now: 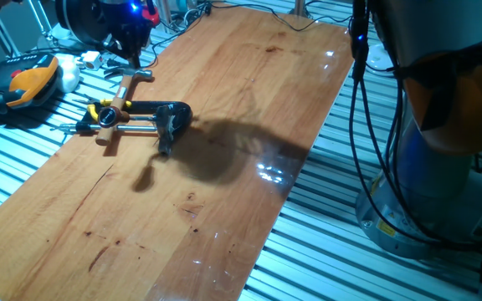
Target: Pull up the lever
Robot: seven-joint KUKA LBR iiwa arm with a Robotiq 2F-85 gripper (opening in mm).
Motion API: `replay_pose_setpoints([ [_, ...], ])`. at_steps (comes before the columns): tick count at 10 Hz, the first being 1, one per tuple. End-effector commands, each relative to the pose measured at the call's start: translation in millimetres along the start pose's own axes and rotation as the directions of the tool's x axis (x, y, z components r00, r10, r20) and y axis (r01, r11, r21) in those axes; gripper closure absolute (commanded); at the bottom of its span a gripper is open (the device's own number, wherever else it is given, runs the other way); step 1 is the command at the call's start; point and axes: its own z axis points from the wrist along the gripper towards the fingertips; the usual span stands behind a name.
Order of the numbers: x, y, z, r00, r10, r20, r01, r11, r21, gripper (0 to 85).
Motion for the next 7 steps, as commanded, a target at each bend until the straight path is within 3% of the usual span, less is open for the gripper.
replay_pose_setpoints([
  [1,0.6,1.4,-0.2,1.0,0.006,-0.002,-0.006,1.0,-0.002,85.0],
  [7,7.6,2.6,-2.2,1.0,0.015,-0.007,-0.015,1.0,-0.003,85.0],
])
